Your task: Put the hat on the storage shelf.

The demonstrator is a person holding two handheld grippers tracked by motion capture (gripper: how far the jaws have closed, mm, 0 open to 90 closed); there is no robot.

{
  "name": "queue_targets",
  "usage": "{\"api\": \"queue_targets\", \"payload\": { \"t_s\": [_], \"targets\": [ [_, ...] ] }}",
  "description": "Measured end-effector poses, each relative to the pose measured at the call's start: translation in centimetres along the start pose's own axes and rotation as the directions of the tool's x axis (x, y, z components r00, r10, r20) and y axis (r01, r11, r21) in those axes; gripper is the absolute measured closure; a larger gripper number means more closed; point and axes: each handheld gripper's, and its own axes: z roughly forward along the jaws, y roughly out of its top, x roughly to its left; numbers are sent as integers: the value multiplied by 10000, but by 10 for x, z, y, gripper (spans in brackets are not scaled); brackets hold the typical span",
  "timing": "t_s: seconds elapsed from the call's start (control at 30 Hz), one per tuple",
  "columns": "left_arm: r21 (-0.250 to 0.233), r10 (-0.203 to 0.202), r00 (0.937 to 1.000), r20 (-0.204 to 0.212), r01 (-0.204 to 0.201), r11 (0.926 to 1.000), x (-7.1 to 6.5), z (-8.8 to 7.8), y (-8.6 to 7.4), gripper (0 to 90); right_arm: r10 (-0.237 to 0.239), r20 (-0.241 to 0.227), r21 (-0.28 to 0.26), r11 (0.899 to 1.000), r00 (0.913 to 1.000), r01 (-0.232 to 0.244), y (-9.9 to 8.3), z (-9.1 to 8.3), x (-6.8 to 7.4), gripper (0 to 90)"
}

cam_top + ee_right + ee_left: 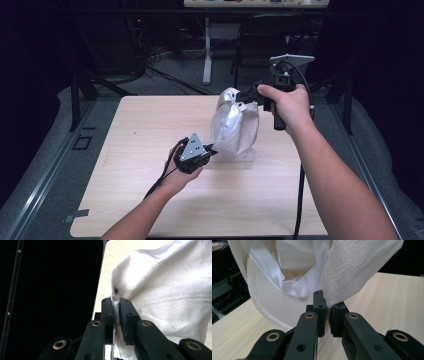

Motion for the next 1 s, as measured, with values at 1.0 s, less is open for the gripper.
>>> {"api": "queue_targets", "payload": {
  "t_s": [1.0],
  "targets": [
    [699, -911, 9945, -511, 945, 9931, 0, 0, -22, 859, -53, -180, 847, 9964, 9998, 68, -3, 40, -2, 823]
  ]
}}
